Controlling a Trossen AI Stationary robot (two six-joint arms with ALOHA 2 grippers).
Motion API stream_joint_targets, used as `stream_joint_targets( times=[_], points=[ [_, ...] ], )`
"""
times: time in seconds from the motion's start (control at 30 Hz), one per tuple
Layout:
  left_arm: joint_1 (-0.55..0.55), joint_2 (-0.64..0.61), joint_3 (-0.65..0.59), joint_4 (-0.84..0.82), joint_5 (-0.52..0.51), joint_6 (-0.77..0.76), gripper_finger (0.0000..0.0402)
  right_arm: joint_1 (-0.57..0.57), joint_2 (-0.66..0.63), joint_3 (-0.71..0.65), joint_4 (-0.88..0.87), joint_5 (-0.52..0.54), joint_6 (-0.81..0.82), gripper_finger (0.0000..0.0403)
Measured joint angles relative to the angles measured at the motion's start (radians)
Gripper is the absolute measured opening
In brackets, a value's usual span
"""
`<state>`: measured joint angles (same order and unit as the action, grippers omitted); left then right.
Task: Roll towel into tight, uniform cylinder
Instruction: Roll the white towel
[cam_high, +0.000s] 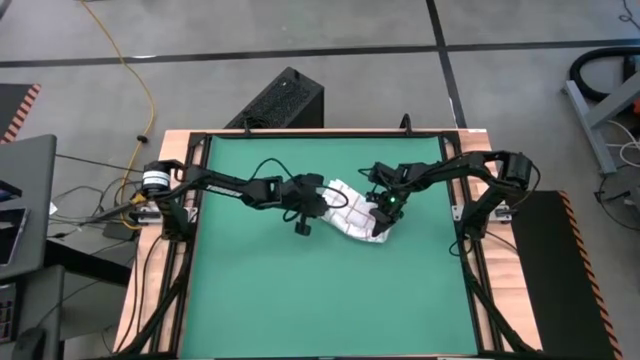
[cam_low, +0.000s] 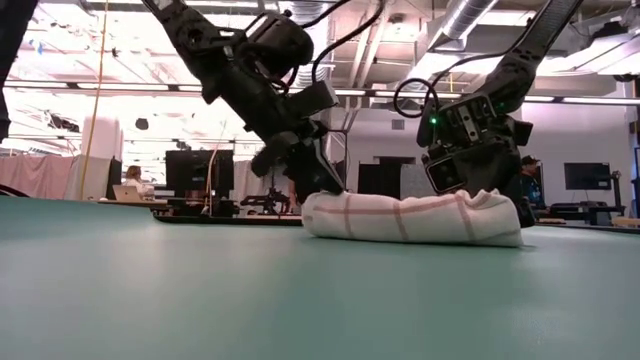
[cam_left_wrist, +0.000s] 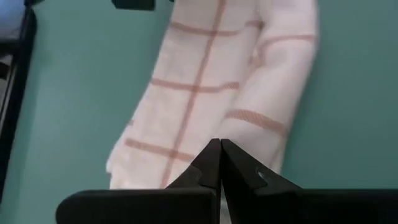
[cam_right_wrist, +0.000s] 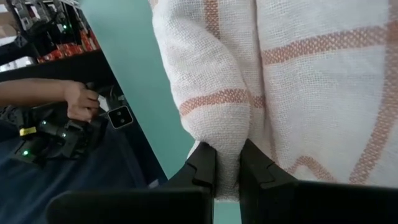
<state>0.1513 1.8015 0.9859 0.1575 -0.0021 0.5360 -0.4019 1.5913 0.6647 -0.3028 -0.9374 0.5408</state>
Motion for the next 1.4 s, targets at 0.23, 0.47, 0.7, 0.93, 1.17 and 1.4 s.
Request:
stream_joint_targets(
  times=[0.23, 0.47, 0.7, 0.93, 1.17, 1.4],
  points=[
    [-0.006, 0.099, 0.054, -0.018, 0.021, 0.002, 0.0, 0.05, 0.0, 0.0, 0.007, 0.017, 0.0, 0.0044],
    [0.001, 0.183, 0.131, -0.019, -0.019, 0.004, 0.0, 0.083, 0.0, 0.0, 0.021, 0.02, 0.006, 0.0044],
    [0.013, 0.217, 0.181, -0.073, 0.006, -0.013, 0.0, 0.125, 0.0, 0.0, 0.03, 0.028, -0.038, 0.0048],
    [0.015, 0.24, 0.208, -0.204, 0.039, -0.085, 0.0, 0.142, -0.025, 0.0, -0.01, 0.077, -0.053, 0.0165],
    [0.029, 0.24, 0.212, -0.228, 0.053, -0.189, 0.0, 0.143, -0.155, -0.001, -0.077, 0.239, -0.119, 0.0197],
    [0.034, 0.241, 0.212, -0.248, 0.117, -0.311, 0.0, 0.133, -0.345, 0.0, -0.094, 0.687, -0.108, 0.0169]
  ],
)
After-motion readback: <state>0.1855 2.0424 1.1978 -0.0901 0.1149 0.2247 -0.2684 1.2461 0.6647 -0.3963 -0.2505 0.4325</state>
